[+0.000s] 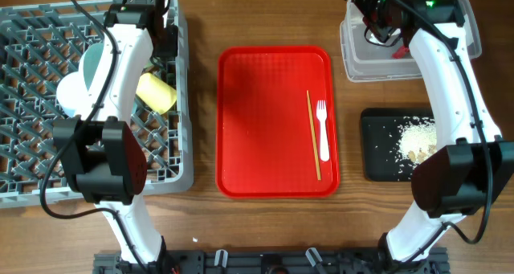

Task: Sort waste into correct bins and load items into the dishwasher rack
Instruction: 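Reach the left gripper into the rack and grasp the green bowl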

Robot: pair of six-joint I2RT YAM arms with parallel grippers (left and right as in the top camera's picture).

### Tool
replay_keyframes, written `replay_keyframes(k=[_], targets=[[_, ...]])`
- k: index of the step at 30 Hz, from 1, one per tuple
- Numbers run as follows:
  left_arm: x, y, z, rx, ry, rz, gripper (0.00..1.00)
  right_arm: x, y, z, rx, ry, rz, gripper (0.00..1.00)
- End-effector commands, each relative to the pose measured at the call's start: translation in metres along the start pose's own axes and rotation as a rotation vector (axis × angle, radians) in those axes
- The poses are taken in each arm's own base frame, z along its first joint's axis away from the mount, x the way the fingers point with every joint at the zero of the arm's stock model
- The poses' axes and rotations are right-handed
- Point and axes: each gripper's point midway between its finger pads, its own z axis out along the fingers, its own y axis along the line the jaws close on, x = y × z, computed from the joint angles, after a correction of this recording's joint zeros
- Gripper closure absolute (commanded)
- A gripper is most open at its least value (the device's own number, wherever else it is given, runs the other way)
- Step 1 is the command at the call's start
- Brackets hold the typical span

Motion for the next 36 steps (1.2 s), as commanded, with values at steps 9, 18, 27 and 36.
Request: replay_keyframes(k=[9,18,27,36], targets=[[0.005,-0.002,0.009,0.008,0.018,0.005,0.67,-0.001,-0.005,0.004,0.025,-0.011,-0.016,0.00],[0.008,-0.003,0.014,0.009,0.030,0.007,0.75,-0.001,-0.006,0.005,0.026,-0.010,-0.016,0.00],[0.011,-0.004,0.016,0.012,0.042,-0.019,0.96,-0.001,-0.005,0.005,0.025,-0.011,-0.016,0.00],[-0.039,-0.031,-0.041,0.273,-0.169,-0.231,0.96,0.000,-0.005,0.005,0.024,-0.009,-0.018,0.00]])
